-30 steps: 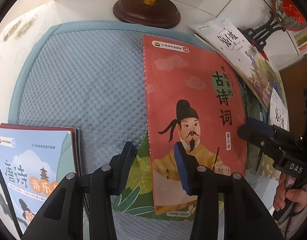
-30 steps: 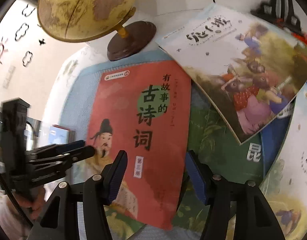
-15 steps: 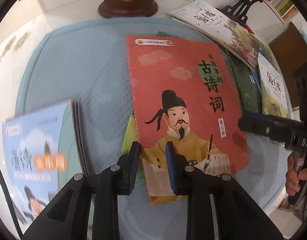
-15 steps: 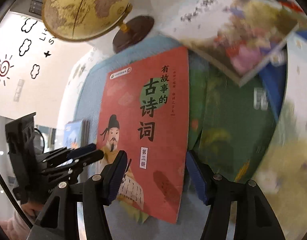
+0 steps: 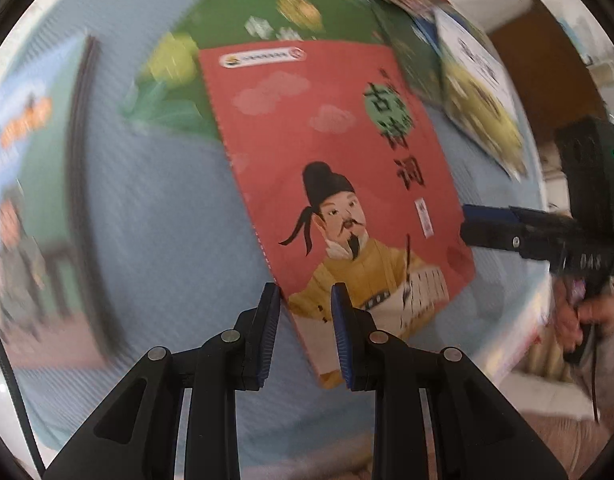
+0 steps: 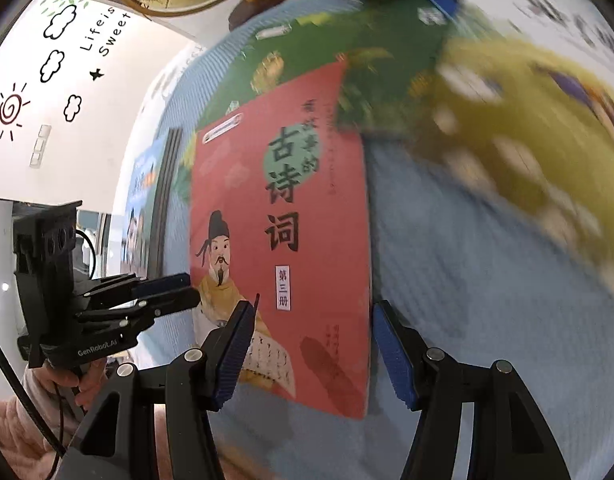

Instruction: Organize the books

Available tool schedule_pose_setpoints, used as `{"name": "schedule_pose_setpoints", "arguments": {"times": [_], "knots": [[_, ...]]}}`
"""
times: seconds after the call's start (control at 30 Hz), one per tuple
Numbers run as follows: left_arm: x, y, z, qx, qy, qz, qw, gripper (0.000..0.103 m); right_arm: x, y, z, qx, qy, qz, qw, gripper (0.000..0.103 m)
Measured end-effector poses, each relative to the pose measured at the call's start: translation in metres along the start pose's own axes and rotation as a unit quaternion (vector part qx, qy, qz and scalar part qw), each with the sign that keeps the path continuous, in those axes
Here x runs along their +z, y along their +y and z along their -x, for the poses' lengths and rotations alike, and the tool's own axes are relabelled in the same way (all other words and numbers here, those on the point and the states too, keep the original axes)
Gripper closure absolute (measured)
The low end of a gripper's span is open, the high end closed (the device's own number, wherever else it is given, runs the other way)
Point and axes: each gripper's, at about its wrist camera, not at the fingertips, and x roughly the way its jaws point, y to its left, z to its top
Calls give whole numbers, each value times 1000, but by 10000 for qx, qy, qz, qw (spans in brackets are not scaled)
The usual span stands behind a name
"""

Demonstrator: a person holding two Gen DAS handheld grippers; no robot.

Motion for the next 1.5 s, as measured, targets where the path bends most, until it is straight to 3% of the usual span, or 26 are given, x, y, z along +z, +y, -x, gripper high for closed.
{"name": "schedule_pose_setpoints", "arguments": {"times": [0.07, 0.2, 0.6, 0.97, 1.17, 1.5], "knots": [[-8, 8, -6, -110, 85, 277, 9995, 80, -15, -11, 2, 129, 149, -54, 9998, 45], [-7, 33, -5, -704, 0, 1064, 9918, 79, -27, -28, 5, 467, 80, -185, 9987, 57], [22, 23, -16, -696, 1, 906, 9934, 78, 4, -35, 3, 786, 495, 125, 9956, 59], [40, 49, -22, -1494, 88, 1309, 9800, 78, 25, -33, -4, 971, 749, 277, 9921, 59], [53, 45, -23, -1213, 294, 1261, 9841, 80, 39, -32, -8, 1059, 777, 274, 9910, 59], [58, 52, -22, -1261, 353, 1424, 9811, 80, 50, -37, -10, 1254, 672, 207, 9896, 60]]}}
